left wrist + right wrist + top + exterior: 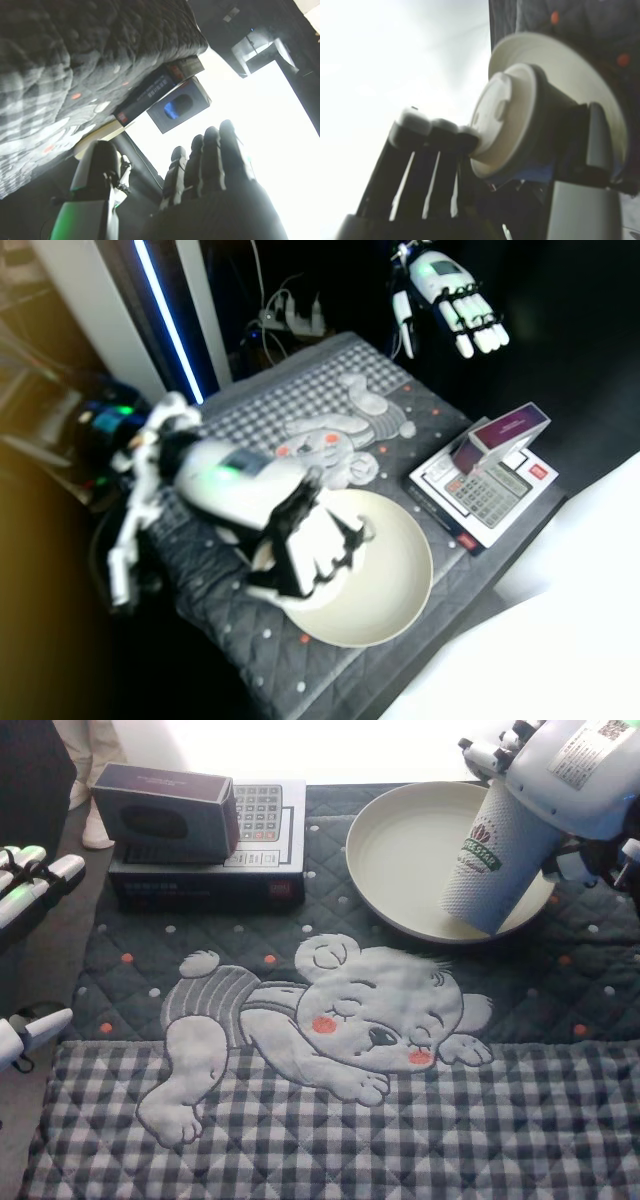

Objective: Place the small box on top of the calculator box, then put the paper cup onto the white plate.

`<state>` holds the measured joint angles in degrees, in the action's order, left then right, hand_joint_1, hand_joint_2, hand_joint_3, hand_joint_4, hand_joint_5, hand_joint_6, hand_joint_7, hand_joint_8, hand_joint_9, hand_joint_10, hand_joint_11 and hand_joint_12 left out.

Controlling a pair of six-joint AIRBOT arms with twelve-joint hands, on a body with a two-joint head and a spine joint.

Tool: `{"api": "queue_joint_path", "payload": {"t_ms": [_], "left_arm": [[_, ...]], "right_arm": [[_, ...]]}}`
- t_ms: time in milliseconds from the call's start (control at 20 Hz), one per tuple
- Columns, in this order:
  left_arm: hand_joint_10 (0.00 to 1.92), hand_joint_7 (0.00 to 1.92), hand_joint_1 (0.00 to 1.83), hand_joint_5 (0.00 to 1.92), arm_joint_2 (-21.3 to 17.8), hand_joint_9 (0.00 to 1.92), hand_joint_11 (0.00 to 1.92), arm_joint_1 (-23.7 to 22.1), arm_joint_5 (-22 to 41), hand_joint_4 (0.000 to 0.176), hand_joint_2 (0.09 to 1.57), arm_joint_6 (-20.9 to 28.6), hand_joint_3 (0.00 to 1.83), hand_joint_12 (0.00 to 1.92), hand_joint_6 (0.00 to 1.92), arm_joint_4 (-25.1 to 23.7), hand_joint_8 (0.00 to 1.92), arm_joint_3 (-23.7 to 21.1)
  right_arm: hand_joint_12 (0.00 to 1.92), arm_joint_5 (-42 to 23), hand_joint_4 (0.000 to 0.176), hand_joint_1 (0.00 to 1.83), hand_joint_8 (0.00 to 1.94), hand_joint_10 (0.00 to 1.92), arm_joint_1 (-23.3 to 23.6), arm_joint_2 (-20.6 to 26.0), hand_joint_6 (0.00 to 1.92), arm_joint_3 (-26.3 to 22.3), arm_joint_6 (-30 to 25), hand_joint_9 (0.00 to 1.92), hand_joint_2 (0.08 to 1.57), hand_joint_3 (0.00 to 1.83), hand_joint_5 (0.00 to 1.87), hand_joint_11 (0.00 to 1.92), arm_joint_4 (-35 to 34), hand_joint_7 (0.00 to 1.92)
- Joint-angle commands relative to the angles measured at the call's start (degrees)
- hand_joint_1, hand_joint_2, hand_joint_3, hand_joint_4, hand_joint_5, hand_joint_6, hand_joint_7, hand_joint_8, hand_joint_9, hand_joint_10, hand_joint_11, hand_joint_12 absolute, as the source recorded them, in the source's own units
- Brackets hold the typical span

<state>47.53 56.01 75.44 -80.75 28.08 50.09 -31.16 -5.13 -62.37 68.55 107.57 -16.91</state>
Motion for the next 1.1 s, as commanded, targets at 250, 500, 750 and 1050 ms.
{"api": "queue_joint_path", "payload": {"t_ms": [250,500,750,1050], "left_arm": [[0.00,0.00,0.77,0.00,-0.13,0.00,0.00,-0.49,6.79,0.108,1.22,0.17,0.00,0.00,0.00,-0.69,0.00,0.53],[0.00,0.00,0.74,0.00,0.17,0.00,0.00,-0.58,6.71,0.078,1.23,0.43,0.01,0.00,0.00,-0.69,0.00,0.79],[0.00,0.00,0.75,0.00,0.18,0.00,0.00,-0.64,6.72,0.079,1.22,0.61,0.00,0.00,0.00,-0.63,0.00,0.79],[0.00,0.00,0.73,0.00,0.15,0.00,0.00,-0.60,6.88,0.102,1.22,0.63,0.00,0.00,0.00,-0.44,0.00,0.73]], "right_arm": [[1.92,3.61,0.000,1.10,1.79,1.92,-0.21,-2.19,1.64,2.02,0.82,0.74,1.16,0.41,0.56,0.90,0.95,0.61],[1.92,4.41,0.037,1.06,0.74,1.45,-0.21,-3.41,0.77,2.10,0.82,0.05,1.18,0.00,0.06,0.07,1.59,0.08],[0.39,6.04,0.127,0.94,0.00,0.01,-0.21,-3.84,0.00,1.90,0.82,0.00,1.11,0.00,0.00,0.00,2.94,0.00],[0.00,5.98,0.156,0.89,0.00,0.00,-0.21,-3.76,0.00,0.74,0.82,0.00,1.11,0.00,0.00,0.00,3.80,0.00]]}}
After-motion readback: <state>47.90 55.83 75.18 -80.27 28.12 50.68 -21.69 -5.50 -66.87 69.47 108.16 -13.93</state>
